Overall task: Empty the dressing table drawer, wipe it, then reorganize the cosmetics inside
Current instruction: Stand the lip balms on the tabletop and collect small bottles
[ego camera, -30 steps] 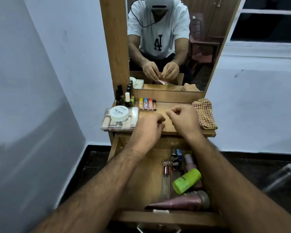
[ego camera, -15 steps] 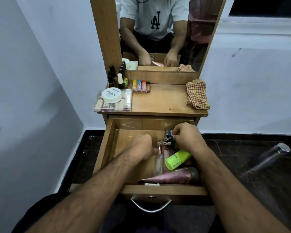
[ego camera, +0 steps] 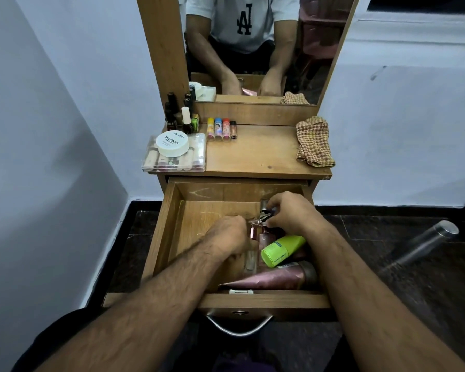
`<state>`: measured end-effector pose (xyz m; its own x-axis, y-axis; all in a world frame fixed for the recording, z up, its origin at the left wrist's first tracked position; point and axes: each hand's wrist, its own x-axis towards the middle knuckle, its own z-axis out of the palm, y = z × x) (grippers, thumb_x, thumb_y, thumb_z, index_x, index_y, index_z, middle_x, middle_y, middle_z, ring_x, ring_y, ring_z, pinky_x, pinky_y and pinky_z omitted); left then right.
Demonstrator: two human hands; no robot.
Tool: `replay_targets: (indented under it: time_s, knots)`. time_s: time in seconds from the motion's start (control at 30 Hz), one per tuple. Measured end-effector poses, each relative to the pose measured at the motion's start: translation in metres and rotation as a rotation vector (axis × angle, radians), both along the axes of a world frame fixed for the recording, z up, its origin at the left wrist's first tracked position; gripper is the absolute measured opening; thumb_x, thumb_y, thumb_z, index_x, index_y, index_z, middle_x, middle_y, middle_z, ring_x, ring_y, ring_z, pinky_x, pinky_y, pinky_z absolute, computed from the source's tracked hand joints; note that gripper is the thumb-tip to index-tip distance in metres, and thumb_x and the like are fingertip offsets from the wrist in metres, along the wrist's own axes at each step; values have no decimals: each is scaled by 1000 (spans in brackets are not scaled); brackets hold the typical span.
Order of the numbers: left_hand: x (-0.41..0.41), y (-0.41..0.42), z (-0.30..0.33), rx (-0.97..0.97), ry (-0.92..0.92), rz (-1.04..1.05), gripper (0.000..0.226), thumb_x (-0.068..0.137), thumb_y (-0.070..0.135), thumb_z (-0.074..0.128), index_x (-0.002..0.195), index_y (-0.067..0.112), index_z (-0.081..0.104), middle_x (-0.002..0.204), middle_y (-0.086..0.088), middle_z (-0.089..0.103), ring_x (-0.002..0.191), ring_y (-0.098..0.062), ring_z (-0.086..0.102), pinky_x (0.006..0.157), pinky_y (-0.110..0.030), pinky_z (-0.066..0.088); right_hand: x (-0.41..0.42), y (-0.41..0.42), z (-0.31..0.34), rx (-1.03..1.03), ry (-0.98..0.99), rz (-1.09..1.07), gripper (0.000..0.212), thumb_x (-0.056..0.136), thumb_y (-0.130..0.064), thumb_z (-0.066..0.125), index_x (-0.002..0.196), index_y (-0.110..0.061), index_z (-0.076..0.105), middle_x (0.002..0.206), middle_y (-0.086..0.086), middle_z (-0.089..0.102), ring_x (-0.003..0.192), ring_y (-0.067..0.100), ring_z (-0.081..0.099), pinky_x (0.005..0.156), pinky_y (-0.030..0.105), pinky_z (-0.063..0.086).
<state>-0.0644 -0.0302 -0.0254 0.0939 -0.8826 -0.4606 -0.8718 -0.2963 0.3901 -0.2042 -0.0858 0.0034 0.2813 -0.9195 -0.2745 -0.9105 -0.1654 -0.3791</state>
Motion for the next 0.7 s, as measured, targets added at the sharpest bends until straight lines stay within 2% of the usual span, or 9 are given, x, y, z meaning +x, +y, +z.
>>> replay_targets:
  time_s: [0.1,0.17,0.27,0.37,0.43,0.53,0.63,0.7]
  knots:
    - [5,-1,-1,-5,1,28,42,78,56,76,92,16,69,73,0,72,50,-12,64,49,-24,52,6,4,-5,2,53,36,27,79,-27,81,104,-26,71,98,-2,70,91,17,64,78,34,53]
    - [9,-4,-1,-44,18,55,35,82,53,73,90,19,68,73,0,71,52,-12,63,53,-26,54,10,5,-8,-18,80,43,19,80,-25,78,98,-26,71,94,-2,70,88,17,63,72,31,50]
    - [17,-7,-1,-100,73,139,26,87,45,71,85,19,66,75,1,70,52,-11,61,52,-25,49,8,1,-9,-46,33,-12,13,79,-25,79,89,-23,71,93,0,71,86,19,64,70,31,49]
    - [21,-12,-3,-154,312,272,24,89,41,70,80,18,66,65,3,70,46,-11,57,54,-25,48,0,-5,-9,-21,-148,-107,15,78,-25,82,89,-22,73,84,-2,72,80,16,68,71,33,56]
    - [20,-15,-2,-196,555,396,27,90,38,70,77,14,65,60,2,67,42,-10,52,50,-24,44,-4,-5,-9,61,-355,-165,15,80,-18,81,90,-20,70,79,1,73,70,14,70,62,33,59]
    - [17,-14,3,-219,836,544,23,88,32,73,79,12,66,67,0,66,48,-5,54,41,-17,40,-4,0,-8,236,-583,-167,14,86,-6,74,96,-11,67,79,4,72,63,13,68,49,24,54]
    - [14,-11,9,-245,991,635,15,86,22,76,83,12,65,73,0,67,58,-4,59,41,-14,41,-1,3,-6,391,-749,-118,19,91,3,64,108,-4,63,83,8,70,70,20,70,50,24,54]
    - [18,-11,11,-308,1007,685,13,85,19,77,85,11,66,73,1,67,59,-5,60,42,-15,41,-3,0,-5,373,-795,-159,17,95,2,59,109,-6,63,91,11,71,74,22,70,54,26,56]
